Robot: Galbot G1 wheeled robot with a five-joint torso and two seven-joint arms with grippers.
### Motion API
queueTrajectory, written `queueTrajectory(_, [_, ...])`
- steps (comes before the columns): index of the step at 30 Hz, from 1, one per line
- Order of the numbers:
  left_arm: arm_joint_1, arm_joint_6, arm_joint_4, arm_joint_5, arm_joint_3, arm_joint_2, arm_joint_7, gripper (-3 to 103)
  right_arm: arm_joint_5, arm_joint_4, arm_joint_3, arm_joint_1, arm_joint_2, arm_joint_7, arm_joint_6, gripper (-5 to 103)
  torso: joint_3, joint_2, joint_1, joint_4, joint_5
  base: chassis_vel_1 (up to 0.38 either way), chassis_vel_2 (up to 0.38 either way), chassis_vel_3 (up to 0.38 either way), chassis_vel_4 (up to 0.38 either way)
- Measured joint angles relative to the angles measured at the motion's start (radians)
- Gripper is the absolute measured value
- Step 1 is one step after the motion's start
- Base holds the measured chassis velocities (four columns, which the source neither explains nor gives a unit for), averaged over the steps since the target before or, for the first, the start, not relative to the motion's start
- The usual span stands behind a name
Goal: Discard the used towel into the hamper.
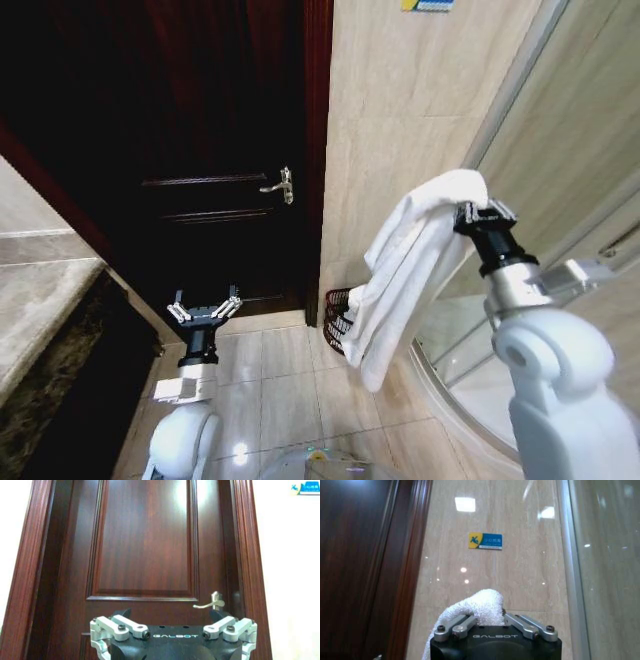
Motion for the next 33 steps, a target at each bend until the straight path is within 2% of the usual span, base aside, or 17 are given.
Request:
queueTrajectory(6, [0.013,-0.058,0.015,0.014,-0.006,-0.019,-0.001,100,0.030,-0.160,-0.033,0.167,-0.017,-0.051,0.008,8,0.016,0.028,0.013,-0.0001,0.0002,0.000,0.000,0.000,0.000])
queueTrajectory(17, [0.014,-0.082,0.033,0.036,-0.003,-0.048,-0.007,100,0.062,-0.394,-0.131,0.457,-0.019,-0.095,0.010,8,0.017,0.031,0.014,-0.0001,0.0000,0.000,0.000,0.000,0.000])
queueTrajectory(21, [0.017,-0.110,0.059,0.072,0.003,-0.083,0.004,100,0.056,-0.521,-0.199,0.613,0.012,-0.092,0.024,8,0.015,0.028,0.013,0.0003,-0.0006,0.000,0.000,0.000,0.000])
queueTrajectory(27, [0.020,-0.116,0.061,0.080,0.002,-0.086,0.003,100,0.026,-0.637,-0.223,0.693,0.036,-0.099,0.033,8,0.014,0.026,0.011,0.0001,-0.0003,0.000,0.000,0.000,0.000])
queueTrajectory(33, [0.019,-0.121,0.055,0.078,0.002,-0.086,-0.017,100,-0.005,-0.709,-0.236,0.669,0.047,-0.120,0.057,8,0.013,0.023,0.011,-0.0003,0.0002,0.000,0.000,0.000,0.000])
